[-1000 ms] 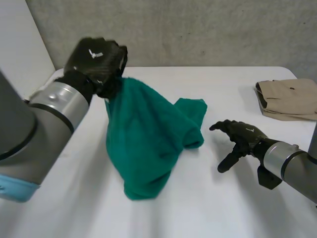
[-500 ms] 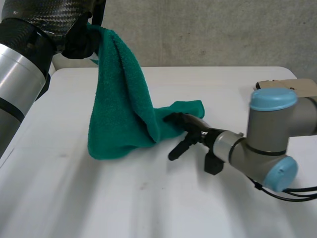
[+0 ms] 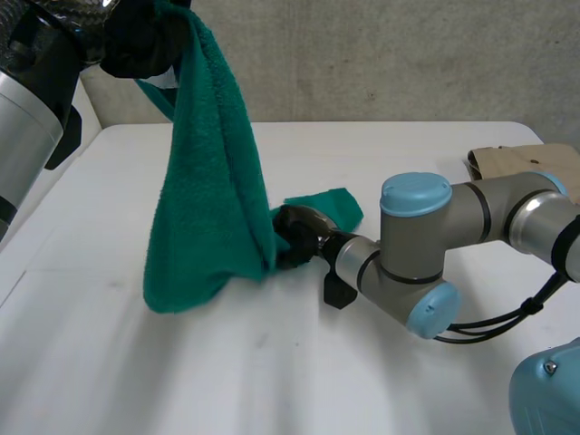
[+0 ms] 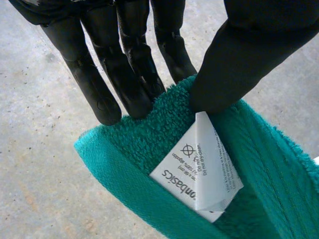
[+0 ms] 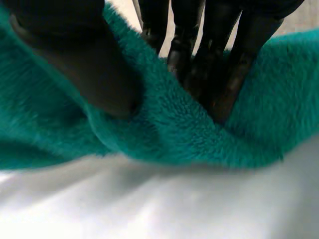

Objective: Fold the laundry.

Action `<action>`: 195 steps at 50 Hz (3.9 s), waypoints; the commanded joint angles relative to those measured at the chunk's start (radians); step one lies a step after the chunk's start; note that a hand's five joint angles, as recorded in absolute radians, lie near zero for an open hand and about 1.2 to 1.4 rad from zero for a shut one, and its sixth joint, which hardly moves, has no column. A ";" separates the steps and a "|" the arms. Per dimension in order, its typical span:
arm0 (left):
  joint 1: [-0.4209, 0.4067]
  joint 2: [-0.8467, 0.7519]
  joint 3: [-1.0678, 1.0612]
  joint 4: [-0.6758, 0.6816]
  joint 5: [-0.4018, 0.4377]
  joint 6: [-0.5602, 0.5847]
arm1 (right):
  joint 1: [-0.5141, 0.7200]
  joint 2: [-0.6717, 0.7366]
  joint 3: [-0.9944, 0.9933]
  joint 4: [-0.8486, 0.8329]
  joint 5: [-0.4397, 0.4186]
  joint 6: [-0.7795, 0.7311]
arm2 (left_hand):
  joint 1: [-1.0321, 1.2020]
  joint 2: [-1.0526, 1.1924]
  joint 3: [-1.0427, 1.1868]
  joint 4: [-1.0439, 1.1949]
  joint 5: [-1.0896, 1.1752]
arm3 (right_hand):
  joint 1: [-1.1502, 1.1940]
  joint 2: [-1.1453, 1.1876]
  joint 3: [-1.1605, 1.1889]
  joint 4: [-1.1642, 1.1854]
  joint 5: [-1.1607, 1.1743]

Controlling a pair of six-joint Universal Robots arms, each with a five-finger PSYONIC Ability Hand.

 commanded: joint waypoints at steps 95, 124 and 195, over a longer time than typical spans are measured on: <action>0.190 -0.350 -0.243 0.046 -0.016 -0.011 | -0.498 -0.328 0.592 -0.174 0.048 -0.603 | 0.252 0.198 0.201 0.194 0.248 | 0.430 0.262 0.271 0.268 0.285; 0.283 -0.173 -0.141 -0.212 -0.019 0.409 | -0.499 -0.632 0.028 0.828 0.008 -1.350 | 0.252 0.198 0.201 0.194 0.248 | 0.432 0.264 0.273 0.271 0.287; 0.335 -0.284 -0.540 0.127 -0.072 0.607 | -0.306 -0.518 0.403 0.548 0.155 -1.415 | 0.252 0.198 0.201 0.194 0.248 | 0.432 0.264 0.273 0.271 0.287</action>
